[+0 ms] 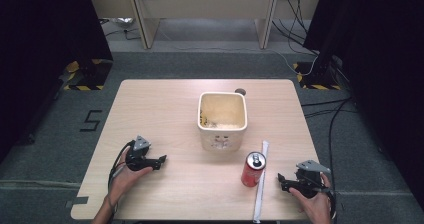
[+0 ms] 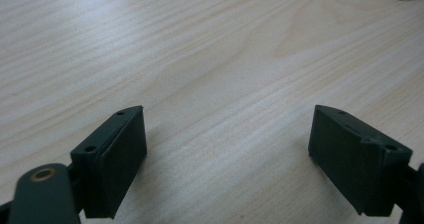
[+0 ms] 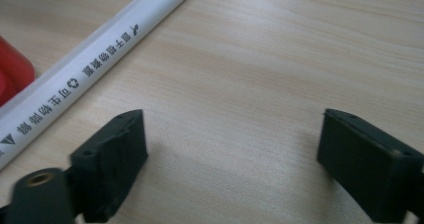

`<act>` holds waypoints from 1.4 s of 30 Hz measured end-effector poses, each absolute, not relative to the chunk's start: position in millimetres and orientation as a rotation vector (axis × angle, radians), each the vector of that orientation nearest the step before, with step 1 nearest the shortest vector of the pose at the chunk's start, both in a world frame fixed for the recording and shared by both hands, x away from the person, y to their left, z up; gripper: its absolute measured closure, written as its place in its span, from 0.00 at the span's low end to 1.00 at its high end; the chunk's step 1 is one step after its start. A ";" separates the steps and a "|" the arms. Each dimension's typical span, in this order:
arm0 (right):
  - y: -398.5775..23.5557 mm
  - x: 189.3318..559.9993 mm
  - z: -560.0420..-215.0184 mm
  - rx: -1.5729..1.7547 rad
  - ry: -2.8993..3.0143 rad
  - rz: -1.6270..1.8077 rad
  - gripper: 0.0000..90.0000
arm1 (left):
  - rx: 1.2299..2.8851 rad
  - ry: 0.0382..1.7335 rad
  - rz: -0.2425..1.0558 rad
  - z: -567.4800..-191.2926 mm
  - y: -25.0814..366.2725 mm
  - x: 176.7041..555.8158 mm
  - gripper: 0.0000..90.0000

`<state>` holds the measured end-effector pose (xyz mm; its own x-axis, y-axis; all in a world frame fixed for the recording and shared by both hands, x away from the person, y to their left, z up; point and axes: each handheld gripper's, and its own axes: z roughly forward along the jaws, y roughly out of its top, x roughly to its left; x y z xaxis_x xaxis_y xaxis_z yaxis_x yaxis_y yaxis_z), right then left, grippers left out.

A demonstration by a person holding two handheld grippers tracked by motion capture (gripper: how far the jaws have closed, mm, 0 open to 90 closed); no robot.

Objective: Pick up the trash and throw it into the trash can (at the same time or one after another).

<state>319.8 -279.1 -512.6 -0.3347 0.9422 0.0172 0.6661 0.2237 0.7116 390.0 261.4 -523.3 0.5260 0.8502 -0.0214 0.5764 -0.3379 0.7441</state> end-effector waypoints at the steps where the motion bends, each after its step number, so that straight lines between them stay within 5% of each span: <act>1: -279.1 319.8 -512.6 1.482 2.084 0.886 0.18 | 2.050 1.155 0.489 -523.3 261.4 390.0 0.16; 42: -208.8 284.0 -450.7 1.042 2.218 1.203 0.17 | 2.051 1.154 0.490 -523.3 261.5 390.1 0.16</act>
